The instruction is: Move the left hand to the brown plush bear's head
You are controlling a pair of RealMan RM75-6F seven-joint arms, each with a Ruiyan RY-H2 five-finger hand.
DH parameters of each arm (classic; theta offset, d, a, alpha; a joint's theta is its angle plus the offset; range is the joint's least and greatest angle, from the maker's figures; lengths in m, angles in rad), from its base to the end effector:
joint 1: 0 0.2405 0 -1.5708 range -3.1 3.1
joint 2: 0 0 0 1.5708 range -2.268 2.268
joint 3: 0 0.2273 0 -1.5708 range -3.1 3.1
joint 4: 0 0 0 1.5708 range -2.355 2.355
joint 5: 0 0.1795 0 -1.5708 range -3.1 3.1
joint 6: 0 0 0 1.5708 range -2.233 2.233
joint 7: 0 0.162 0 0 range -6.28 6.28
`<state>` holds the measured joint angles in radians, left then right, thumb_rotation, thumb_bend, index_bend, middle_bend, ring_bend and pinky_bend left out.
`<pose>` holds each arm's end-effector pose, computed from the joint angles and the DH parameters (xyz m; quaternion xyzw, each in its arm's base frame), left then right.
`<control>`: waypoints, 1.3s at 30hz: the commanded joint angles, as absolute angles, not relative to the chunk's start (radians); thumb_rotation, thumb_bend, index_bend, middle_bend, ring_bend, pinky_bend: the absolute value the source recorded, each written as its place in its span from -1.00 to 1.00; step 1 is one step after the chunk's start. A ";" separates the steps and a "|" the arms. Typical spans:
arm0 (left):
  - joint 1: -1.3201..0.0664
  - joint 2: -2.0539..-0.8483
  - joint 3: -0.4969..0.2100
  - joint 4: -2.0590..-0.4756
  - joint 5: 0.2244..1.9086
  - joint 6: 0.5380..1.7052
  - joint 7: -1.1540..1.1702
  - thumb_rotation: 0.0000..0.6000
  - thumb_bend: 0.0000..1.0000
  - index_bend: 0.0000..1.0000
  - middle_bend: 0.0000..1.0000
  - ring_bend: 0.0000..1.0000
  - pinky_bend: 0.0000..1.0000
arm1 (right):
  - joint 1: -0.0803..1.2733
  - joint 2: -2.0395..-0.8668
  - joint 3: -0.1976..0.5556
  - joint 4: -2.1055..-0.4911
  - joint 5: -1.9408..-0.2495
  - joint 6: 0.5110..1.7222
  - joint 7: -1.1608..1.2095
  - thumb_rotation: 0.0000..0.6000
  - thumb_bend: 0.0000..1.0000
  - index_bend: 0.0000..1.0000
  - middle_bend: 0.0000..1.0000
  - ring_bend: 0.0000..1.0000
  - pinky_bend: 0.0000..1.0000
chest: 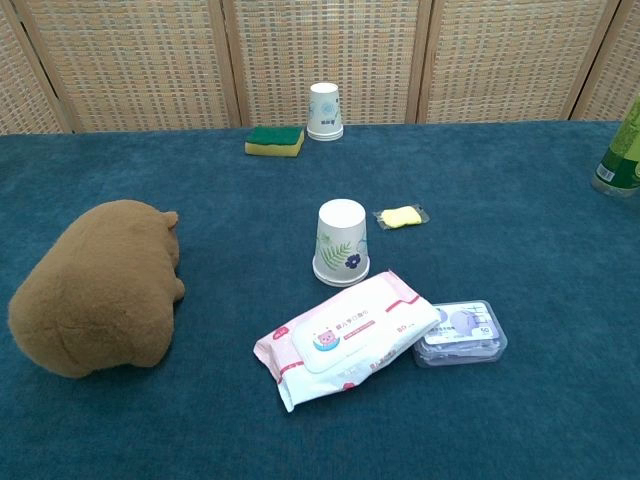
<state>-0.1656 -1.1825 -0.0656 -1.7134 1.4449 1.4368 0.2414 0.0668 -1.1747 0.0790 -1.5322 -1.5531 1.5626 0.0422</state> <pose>-0.2426 0.2151 0.1464 -0.6226 -0.3634 -0.3709 0.5854 -0.2709 -0.1942 0.1777 0.5803 -0.3561 0.4304 0.5926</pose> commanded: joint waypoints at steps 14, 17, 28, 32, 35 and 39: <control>-0.167 -1.184 -0.064 -1.715 1.444 1.434 0.240 1.00 -0.70 -1.00 -1.00 -1.00 -1.00 | 0.067 -1.168 0.075 -1.542 -1.548 1.551 0.037 1.00 -0.78 -1.00 -1.00 -1.00 -1.00; -0.168 -1.183 -0.064 -1.717 1.445 1.433 0.237 1.00 -0.70 -1.00 -1.00 -1.00 -1.00 | 0.068 -1.168 0.074 -1.542 -1.550 1.550 0.036 1.00 -0.78 -1.00 -1.00 -1.00 -1.00; -0.242 -1.135 -0.141 -1.777 1.303 1.283 0.116 1.00 -0.53 -0.47 -1.00 -1.00 -1.00 | 0.072 -1.171 0.075 -1.533 -1.543 1.539 0.042 1.00 -0.78 -1.00 -1.00 -1.00 -1.00; -0.310 -1.080 -0.205 -1.804 1.181 1.146 0.049 1.00 -0.43 -0.34 -1.00 -1.00 -1.00 | 0.072 -1.171 0.078 -1.530 -1.536 1.537 0.050 1.00 -0.78 -1.00 -1.00 -1.00 -1.00; -0.365 -1.047 -0.237 -1.808 1.086 1.036 0.035 1.00 -0.39 -0.24 -1.00 -1.00 -1.00 | 0.073 -1.172 0.079 -1.526 -1.533 1.534 0.054 1.00 -0.78 -1.00 -1.00 -1.00 -1.00; -0.444 -1.021 -0.277 -1.795 0.955 0.917 0.047 1.00 -0.39 -0.15 -1.00 -1.00 -1.00 | 0.074 -1.172 0.078 -1.522 -1.528 1.526 0.060 1.00 -0.78 -1.00 -1.00 -1.00 -1.00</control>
<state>-0.3720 -1.0562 -0.2313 -1.7964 1.0548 1.0099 0.0542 0.0741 -1.1723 0.0785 -1.5225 -1.5287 1.5267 0.0597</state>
